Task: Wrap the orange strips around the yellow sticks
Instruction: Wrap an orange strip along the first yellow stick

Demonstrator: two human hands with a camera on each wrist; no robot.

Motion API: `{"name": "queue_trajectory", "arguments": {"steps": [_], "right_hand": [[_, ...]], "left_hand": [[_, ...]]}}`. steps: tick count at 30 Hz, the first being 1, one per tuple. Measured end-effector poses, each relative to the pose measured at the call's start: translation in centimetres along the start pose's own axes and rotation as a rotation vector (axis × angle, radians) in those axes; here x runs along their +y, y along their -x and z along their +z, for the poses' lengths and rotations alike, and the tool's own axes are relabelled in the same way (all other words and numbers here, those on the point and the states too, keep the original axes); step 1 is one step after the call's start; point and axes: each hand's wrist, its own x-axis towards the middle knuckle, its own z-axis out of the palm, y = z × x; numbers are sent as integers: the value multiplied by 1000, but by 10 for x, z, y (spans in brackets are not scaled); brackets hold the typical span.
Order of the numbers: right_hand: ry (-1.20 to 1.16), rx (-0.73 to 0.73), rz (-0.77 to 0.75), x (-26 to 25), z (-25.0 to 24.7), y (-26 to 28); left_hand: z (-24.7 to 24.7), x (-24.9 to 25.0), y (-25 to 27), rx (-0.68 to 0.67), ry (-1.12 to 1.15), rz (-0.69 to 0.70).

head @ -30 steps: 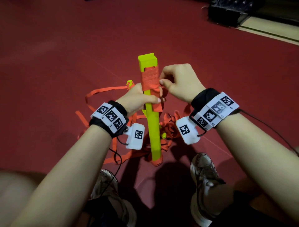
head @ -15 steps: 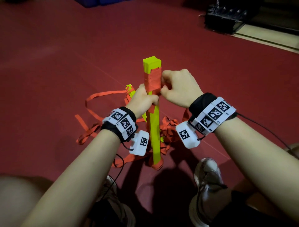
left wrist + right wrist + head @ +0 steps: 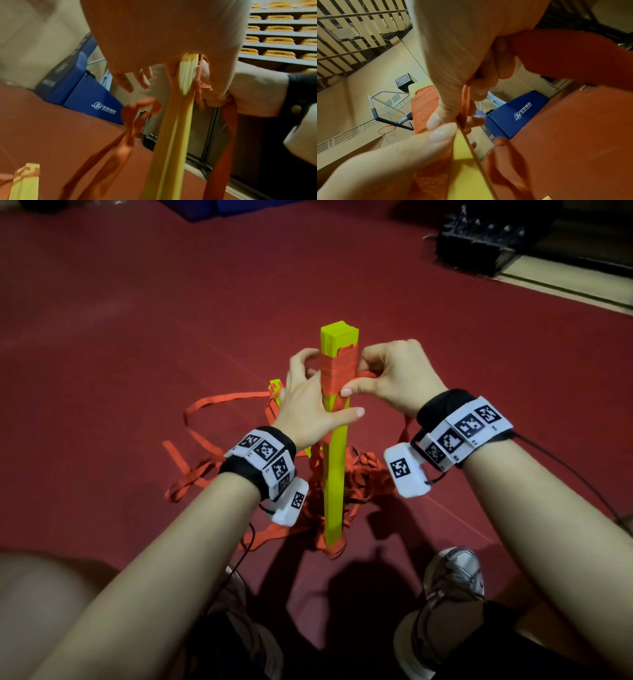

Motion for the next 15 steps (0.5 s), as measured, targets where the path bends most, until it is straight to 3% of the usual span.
{"name": "queue_trajectory", "arguments": {"steps": [3,5,10,15], "right_hand": [[21,0,20,1,1,-1],[65,-12,44,0,3,-3],[239,-28,87,-20,20,-5],[176,-14,84,-39,36,0]], "left_hand": [[6,-1,-2,-68,375,-23],[12,3,-3,-61,511,-103],[31,-3,-12,151,533,-225],[36,1,-10,342,252,-242]]}}
